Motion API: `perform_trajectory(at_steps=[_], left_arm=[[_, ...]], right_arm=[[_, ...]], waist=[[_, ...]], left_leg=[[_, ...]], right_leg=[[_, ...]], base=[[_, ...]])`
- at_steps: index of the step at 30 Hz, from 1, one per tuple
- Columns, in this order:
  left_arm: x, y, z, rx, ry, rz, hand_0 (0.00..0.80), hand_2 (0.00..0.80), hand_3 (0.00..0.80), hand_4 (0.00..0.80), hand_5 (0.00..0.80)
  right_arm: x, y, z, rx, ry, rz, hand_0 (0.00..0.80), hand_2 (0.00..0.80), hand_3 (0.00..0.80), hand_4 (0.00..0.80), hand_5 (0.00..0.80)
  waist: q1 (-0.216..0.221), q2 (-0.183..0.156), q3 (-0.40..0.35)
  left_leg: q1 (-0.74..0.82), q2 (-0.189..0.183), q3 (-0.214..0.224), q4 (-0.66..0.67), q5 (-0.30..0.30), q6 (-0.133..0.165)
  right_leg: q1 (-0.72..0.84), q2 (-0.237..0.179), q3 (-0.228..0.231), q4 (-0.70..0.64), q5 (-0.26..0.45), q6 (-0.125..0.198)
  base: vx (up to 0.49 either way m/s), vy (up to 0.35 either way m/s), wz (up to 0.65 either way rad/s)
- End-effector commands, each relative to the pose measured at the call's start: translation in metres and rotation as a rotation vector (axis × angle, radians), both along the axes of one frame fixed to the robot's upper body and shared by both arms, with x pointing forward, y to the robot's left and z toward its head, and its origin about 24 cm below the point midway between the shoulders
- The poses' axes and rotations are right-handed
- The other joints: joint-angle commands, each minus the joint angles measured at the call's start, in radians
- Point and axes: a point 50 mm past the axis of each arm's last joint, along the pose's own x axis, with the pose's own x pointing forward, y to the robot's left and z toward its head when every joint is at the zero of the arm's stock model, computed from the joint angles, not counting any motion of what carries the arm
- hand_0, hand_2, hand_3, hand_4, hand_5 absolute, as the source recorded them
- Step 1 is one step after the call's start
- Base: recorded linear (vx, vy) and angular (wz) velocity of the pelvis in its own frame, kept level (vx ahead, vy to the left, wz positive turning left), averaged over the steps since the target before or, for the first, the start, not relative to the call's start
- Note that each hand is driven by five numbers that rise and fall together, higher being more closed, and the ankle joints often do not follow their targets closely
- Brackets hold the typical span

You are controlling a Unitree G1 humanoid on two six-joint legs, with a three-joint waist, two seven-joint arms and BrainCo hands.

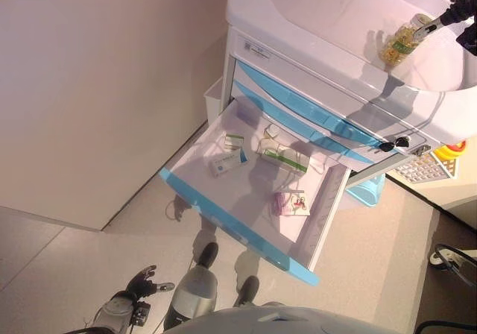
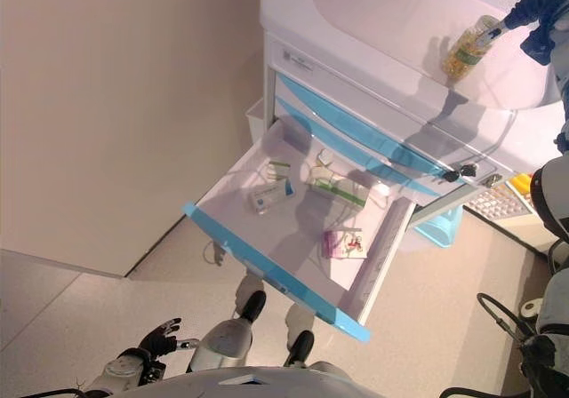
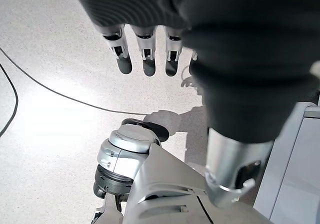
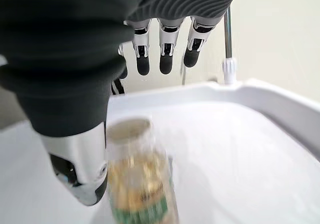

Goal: Open the drawer and pick up the medicine

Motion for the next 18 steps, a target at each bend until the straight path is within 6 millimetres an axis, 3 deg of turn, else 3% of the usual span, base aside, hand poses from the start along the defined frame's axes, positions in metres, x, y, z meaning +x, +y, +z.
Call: perform_trajectory(at_steps=[1,7,12,15,18], left_arm=[[-0.018,0.012,0.0,0.042,0.049,-0.039,0.0,0.0,0.0,0.0,0.0],[-0.017,0.012,-0.001,0.044,0.069,-0.062,0.0,0.0,0.0,0.0,0.0],[-0.016,0.009,-0.002,0.042,0.097,-0.117,0.0,0.0,0.0,0.0,0.0],[-0.016,0.004,-0.004,0.031,0.116,-0.143,0.0,0.0,0.0,0.0,0.0],[-0.013,-0.003,-0.007,0.016,0.127,-0.155,0.0,0.0,0.0,0.0,0.0]], right_arm=[[-0.029,-0.008,0.062,-0.049,-0.279,-0.051,0.0,0.0,0.0,0.0,0.0],[-0.039,-0.02,0.065,-0.017,-0.382,-0.081,0.0,0.0,0.0,0.0,0.0],[-0.049,-0.027,0.063,0.112,-0.597,-0.002,0.0,0.0,0.0,0.0,0.0],[-0.047,-0.028,0.043,0.259,-0.706,0.085,0.0,0.0,0.0,0.0,0.0],[-0.042,-0.025,0.004,0.494,-0.82,0.184,0.0,0.0,0.0,0.0,0.0]], waist=[[-0.016,-0.026,-0.036],[-0.041,-0.014,-0.062],[-0.087,0.007,-0.082],[-0.117,0.028,-0.09],[-0.16,0.061,-0.088]], left_leg=[[0.06,-0.031,0.033,0.016,-0.15,0.019],[0.073,-0.029,0.056,0.012,-0.156,0.022],[0.087,-0.029,0.093,0.024,-0.175,0.028],[0.094,-0.031,0.113,0.046,-0.199,0.036],[0.099,-0.033,0.136,0.076,-0.224,0.043]], right_leg=[[-0.017,-0.042,0.043,0.043,0.042,0.069],[-0.016,-0.046,0.056,0.046,0.042,0.076],[-0.025,-0.054,0.091,0.06,0.041,0.086],[-0.03,-0.057,0.127,0.07,0.036,0.086],[-0.033,-0.059,0.165,0.086,0.026,0.083]], base=[[-0.036,0.003,-0.05],[-0.041,-0.003,-0.08],[-0.088,-0.015,-0.17],[-0.097,0.009,-0.36],[-0.088,0.017,-0.51]])
